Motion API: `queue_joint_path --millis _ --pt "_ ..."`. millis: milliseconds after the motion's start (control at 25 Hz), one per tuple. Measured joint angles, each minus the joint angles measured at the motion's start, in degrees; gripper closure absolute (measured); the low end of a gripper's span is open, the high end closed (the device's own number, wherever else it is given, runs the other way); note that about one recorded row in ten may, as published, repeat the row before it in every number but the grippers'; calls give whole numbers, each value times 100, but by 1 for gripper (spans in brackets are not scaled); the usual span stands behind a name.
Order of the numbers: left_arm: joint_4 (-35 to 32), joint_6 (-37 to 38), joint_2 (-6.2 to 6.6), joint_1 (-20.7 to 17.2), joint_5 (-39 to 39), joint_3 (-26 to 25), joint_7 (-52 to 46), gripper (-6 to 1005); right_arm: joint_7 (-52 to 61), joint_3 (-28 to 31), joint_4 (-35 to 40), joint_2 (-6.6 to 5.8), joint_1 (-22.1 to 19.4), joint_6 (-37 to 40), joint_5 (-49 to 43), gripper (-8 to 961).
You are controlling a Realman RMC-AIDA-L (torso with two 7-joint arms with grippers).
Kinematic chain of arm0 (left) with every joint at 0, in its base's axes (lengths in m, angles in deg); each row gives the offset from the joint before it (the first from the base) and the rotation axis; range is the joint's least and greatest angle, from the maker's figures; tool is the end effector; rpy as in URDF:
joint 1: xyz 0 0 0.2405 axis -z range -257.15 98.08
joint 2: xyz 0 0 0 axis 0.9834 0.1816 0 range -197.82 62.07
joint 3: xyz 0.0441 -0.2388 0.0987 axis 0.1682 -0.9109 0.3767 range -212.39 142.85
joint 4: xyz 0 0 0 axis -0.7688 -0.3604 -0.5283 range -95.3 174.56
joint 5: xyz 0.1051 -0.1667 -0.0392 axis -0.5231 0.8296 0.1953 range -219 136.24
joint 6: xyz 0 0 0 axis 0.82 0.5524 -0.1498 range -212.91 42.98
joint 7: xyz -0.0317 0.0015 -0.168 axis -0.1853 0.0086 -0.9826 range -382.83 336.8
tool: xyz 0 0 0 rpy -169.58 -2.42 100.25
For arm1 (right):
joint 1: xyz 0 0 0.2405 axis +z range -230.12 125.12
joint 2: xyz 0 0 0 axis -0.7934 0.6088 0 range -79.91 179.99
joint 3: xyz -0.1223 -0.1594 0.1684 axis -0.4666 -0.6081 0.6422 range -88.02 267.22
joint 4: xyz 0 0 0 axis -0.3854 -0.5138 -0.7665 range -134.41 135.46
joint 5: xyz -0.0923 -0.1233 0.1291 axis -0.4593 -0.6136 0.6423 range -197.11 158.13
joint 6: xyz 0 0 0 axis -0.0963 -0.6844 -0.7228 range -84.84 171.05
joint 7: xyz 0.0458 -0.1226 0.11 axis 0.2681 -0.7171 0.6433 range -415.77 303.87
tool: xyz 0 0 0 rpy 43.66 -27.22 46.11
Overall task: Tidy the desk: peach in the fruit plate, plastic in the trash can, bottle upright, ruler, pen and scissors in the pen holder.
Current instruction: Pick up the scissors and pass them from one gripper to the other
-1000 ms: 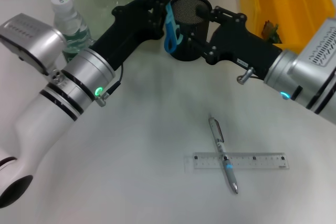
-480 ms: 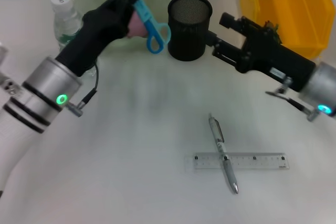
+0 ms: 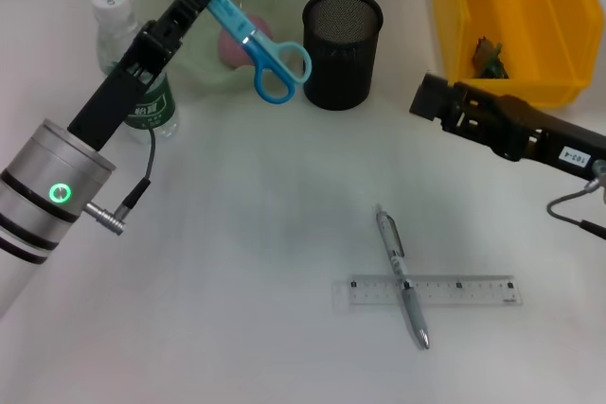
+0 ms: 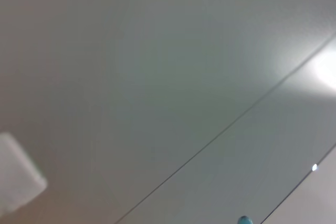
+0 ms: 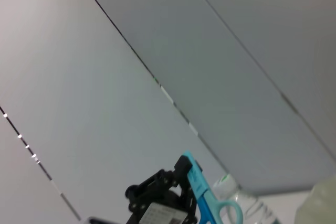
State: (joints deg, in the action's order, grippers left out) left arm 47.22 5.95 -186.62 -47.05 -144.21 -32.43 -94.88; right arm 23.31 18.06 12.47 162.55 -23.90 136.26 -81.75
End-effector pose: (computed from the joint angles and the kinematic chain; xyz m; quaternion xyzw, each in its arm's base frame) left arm -0.2188 0.3336 -0.0395 -0.6461 -0.4297 -0.6113 0.1556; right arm 0.2394 0.3118 -0.0234 -0.8202 0.3477 0.4495 0.0659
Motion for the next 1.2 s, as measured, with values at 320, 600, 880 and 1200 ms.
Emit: queue_joint_path --millis 320,600,880,1200 --pt "57 -72 -33 -86 26 -50 -827 903 745 1 2 -197 182 46 -318 264" --pt "174 -177 -42 -131 49 -98 -1305 903 2198 -6 -14 -213 296 13 -322 265" --pt "351 -314 -41 -344 39 -192 -1729 902 3413 -52 -22 -64 288 -58 -323 267" --pt "695 -487 -44 -581 24 -185 -1727 902 4168 -43 -166 240 191 -268 -322 268"
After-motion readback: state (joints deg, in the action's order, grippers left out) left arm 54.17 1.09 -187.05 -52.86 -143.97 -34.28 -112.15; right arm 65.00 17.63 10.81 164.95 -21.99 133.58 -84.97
